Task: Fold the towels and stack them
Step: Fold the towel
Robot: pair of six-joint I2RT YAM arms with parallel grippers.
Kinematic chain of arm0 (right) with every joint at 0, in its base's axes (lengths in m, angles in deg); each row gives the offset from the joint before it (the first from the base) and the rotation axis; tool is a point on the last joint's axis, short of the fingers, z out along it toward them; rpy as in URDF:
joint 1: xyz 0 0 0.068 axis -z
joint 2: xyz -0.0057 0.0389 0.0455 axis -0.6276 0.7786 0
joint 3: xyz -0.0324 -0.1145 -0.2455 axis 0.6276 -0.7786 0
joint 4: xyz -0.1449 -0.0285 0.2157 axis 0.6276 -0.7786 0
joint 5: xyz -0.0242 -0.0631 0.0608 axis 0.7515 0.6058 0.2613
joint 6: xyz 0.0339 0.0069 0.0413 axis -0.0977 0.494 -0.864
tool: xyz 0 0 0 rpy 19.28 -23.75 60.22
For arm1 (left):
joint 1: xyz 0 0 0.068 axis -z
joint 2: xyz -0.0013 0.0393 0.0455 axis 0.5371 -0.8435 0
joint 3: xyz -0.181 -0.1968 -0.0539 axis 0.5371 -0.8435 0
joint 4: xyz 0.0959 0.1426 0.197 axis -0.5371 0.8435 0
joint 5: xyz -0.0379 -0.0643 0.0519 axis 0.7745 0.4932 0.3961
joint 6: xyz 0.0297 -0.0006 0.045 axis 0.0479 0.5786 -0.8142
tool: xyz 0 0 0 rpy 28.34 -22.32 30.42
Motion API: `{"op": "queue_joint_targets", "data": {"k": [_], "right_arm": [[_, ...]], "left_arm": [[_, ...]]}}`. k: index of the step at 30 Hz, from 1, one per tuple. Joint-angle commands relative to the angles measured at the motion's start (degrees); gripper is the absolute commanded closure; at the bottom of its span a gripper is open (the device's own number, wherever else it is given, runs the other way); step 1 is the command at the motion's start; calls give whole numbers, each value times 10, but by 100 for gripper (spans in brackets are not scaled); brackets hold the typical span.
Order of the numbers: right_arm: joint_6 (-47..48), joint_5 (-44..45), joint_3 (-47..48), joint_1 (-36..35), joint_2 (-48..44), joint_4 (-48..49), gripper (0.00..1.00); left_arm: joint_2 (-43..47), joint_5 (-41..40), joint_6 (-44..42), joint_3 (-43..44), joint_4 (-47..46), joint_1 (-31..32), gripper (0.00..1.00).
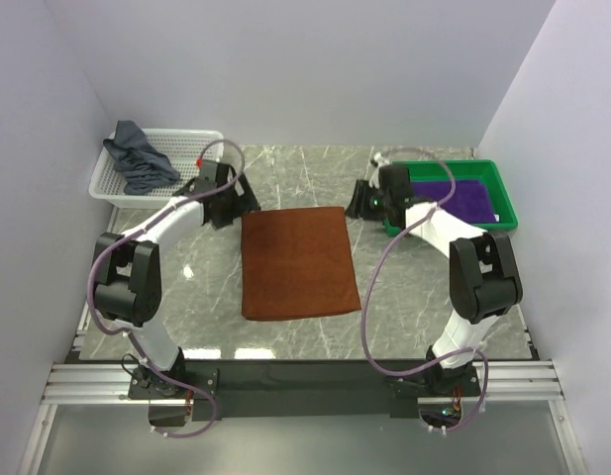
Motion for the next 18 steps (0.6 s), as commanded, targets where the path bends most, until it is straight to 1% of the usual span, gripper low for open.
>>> {"op": "queue_joint_targets", "data": {"k": [1,2,3,5,6,7,9,10,12,13,15,16,18], "right_arm": [[184,-10,111,4,5,-102,46],[213,-18,132,4,16,-119,46],[262,-31,153,4,38,-135,46],[300,-44,213,4,61,-175,46],[333,-54,236,4,89,-191,46],[345,-61,279,3,105,-220,46],[382,-75,320,3,146,-246,46],[395,-81,356,2,160,-272,46],[427,-78,389,-2,196,-295,46],[438,-76,417,-3,207,-315,47],[461,-69,440,-7,237,-328,47],[468,-71,458,-7,246,-341,47],[481,-71,476,-7,270,-354,48]], "left_arm": [[17,-14,-143,84,67,-4,2],[-3,-14,-164,117,79,-5,2],[-13,-14,-186,133,100,-7,3],[-35,-14,-249,162,116,-7,4],[-53,-9,-270,177,116,-8,4],[-61,-1,-306,184,113,-9,4],[-87,19,-336,204,109,-9,6],[-95,30,-367,211,109,-9,8],[-118,55,-394,228,105,-9,10],[-126,64,-428,233,103,-9,11],[-153,77,-449,252,103,-10,11],[-164,84,-466,264,109,-10,13],[-192,108,-483,301,137,-10,15]]}}
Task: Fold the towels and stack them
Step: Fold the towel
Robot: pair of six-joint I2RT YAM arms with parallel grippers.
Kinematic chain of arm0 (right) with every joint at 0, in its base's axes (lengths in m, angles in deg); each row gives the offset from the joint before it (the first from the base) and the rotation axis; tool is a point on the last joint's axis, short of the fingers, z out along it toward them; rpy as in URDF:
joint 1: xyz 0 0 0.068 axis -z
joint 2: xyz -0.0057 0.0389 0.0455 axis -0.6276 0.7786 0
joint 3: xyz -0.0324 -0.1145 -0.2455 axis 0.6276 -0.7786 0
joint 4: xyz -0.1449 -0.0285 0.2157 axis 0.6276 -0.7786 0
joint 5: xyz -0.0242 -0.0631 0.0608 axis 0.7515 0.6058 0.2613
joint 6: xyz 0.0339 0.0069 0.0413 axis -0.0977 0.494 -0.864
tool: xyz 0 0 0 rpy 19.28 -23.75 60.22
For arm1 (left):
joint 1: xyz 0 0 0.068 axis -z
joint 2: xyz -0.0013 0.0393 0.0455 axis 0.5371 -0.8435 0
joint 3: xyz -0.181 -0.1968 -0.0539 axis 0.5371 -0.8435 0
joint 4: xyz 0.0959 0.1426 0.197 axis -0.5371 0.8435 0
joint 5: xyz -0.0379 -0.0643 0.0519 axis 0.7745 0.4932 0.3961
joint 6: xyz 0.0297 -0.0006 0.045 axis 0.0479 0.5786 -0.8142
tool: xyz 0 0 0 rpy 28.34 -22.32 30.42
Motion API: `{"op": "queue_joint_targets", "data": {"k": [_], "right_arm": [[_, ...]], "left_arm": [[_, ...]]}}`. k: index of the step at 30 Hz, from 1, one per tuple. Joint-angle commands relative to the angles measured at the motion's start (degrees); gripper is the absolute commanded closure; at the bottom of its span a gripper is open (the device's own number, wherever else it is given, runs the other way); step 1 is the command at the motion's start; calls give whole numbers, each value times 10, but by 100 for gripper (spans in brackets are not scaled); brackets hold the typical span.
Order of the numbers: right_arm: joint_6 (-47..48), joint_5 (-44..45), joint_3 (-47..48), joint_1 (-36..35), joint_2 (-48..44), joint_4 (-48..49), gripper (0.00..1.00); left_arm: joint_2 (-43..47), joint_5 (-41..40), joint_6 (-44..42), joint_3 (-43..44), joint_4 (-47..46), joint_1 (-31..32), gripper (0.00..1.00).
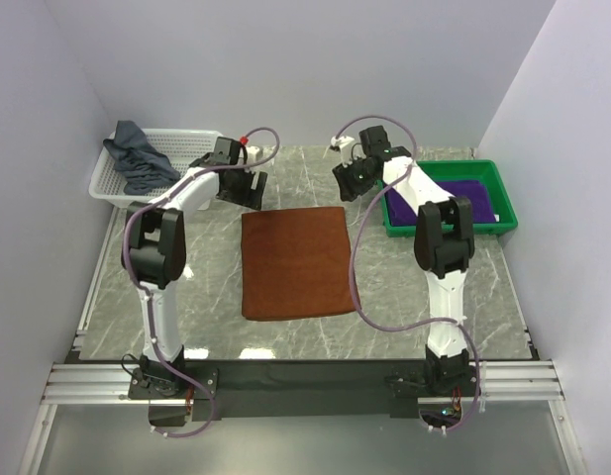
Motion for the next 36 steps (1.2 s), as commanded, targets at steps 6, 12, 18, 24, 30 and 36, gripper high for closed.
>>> {"op": "queue_joint_targets", "data": {"k": [6,12,18,24,30,36], "right_arm": [[77,-9,76,-18,53,-69,51],[89,19,83,-38,69,-56,53],[91,34,103,-50,89,-64,57],[94,56,90,-52,91,-51,59],[91,73,91,-53,102,-50,63],[94,80,86,-54,109,-51,66]], "left_arm": [[-48,65,-106,79,15,-1,26],[-66,78,-99,66,4,-1,32],[-81,86,-87,67,-1,-1,38],[-85,79,-91,69,7,-1,40],[-84,77,-91,66,9,-1,41],[-88,75,-92,70,16,-1,41]]}}
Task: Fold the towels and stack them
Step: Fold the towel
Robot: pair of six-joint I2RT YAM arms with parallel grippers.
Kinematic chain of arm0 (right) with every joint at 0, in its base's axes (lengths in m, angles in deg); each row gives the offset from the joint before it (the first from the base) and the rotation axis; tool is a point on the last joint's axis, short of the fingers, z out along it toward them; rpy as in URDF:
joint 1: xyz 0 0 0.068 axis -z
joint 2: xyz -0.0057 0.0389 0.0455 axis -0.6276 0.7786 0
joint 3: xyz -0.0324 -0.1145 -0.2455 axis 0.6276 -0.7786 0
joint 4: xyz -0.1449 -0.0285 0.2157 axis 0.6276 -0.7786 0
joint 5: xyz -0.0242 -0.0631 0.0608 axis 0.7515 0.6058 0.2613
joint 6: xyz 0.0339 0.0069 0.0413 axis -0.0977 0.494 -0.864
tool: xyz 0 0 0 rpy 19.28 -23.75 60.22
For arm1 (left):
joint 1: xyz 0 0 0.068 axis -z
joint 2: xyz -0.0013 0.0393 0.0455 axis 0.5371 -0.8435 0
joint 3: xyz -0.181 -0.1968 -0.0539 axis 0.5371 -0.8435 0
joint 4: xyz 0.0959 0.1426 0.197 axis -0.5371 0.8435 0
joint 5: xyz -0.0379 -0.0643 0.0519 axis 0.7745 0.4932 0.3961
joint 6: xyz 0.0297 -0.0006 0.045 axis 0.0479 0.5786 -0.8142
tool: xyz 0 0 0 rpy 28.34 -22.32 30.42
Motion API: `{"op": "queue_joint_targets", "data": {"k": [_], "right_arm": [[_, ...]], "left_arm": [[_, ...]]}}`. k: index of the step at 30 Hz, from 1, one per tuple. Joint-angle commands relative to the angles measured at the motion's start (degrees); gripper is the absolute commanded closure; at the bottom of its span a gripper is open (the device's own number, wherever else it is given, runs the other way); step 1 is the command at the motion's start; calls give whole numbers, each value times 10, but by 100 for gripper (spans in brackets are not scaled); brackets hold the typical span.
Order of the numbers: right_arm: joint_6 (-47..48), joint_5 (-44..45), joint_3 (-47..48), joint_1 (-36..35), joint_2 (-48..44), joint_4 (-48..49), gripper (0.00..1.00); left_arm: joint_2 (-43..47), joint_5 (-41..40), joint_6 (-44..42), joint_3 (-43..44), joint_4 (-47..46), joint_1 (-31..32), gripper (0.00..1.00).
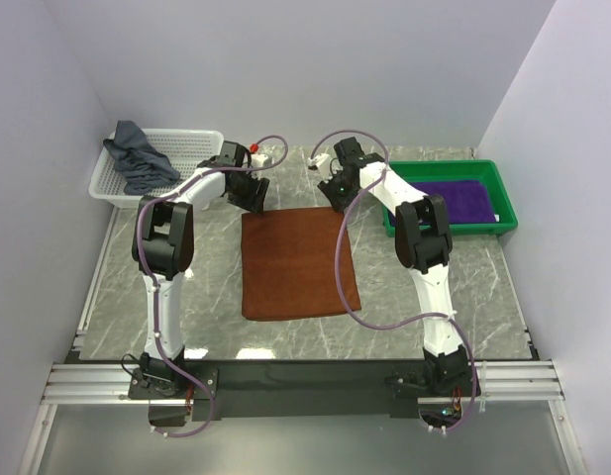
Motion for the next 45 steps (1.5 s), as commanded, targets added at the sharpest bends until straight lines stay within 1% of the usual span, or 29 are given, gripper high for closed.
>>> {"op": "queue_joint_targets", "data": {"k": [1,4,6,13,17,21,23,26,31,36,45], "right_arm": [[10,11,11,-4,7,6,66],[11,18,21,-3,15,-4,64],[12,27,29,-7,23,-10,61],[11,34,58,-13,54,-55,60],[11,33,64,-14,64,-66,64],[10,33,45,-15,57,-53,67],[10,33,37,-15,50,-45,68],[11,33,30,-16,48,-40,71],[10,33,17,-16,42,-30,71],[8,34,11,-16,39,-25,72],[5,35,1,-14,33,-14,73]], "left_arm": [[1,8,-11,15,3,-1,41],[-2,2,-11,15,5,-1,41],[-4,0,-11,16,9,-1,41],[-10,-13,-14,20,22,-1,41],[-14,-16,-18,21,29,-1,41],[-19,-17,-20,24,34,-1,42],[-25,-15,-21,28,42,-1,45],[-28,-34,-24,28,51,-1,46],[-17,-56,-19,22,38,-15,44],[-11,-48,-5,35,44,-34,44],[-2,-68,-7,26,44,-35,46]]}}
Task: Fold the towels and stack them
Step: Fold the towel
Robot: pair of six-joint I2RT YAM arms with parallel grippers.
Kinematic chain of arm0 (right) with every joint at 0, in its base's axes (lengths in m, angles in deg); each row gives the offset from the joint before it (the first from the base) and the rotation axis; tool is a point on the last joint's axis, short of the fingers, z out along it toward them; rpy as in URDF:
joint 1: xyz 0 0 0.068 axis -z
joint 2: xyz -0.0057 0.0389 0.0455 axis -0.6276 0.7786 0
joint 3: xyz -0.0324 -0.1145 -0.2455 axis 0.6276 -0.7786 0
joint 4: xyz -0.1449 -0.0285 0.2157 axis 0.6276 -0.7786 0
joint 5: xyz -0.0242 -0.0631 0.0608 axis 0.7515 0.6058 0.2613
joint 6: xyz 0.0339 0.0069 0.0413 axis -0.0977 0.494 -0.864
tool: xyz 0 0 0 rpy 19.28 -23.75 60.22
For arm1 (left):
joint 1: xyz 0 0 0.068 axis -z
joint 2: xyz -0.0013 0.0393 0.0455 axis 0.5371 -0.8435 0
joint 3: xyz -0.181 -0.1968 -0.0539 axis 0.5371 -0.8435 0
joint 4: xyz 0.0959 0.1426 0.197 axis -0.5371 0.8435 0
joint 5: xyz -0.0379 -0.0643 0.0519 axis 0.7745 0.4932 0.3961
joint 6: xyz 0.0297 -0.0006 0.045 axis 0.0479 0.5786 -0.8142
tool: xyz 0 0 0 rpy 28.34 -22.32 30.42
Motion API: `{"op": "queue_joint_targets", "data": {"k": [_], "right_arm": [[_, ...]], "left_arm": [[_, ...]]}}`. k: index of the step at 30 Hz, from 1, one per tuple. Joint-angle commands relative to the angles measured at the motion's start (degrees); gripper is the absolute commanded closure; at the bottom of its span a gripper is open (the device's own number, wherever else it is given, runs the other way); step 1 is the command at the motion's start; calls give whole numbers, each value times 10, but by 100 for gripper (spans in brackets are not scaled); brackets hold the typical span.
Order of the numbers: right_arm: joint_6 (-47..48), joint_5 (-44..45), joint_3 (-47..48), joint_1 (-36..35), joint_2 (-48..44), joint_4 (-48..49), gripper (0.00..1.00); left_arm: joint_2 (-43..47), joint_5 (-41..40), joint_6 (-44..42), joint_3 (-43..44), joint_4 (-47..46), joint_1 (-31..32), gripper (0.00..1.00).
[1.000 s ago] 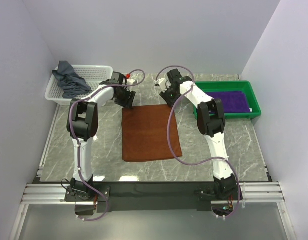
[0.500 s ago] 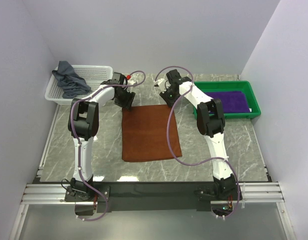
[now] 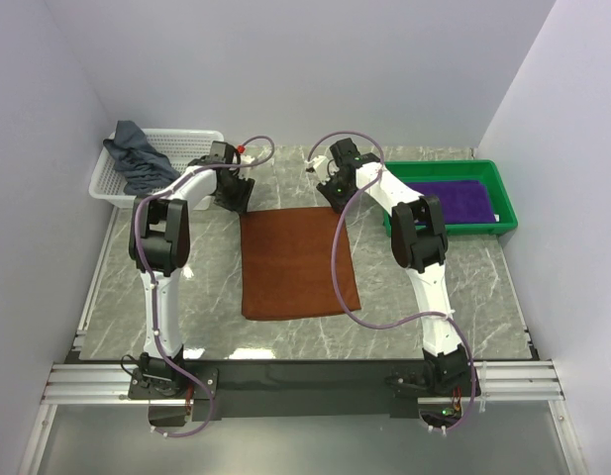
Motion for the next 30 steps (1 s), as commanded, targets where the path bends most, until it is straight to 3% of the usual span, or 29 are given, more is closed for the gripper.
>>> {"op": "queue_joint_targets", "data": {"k": [1,8,19,24,30], "right_arm": [[4,12,-23,-3,9,6,73],[3,15,-24,-3,10,7,75],[5,15,-23,-5,10,4,79],[4,15,-28,-4,7,7,79],[6,14,-27,-5,8,5,81]], "left_arm": [[15,-12,-1,13,11,2,49],[11,37,-1,16,13,2,50],[-27,13,22,15,52,7,54],[-40,-46,36,1,59,28,54],[-52,-49,49,-3,64,30,63]]}}
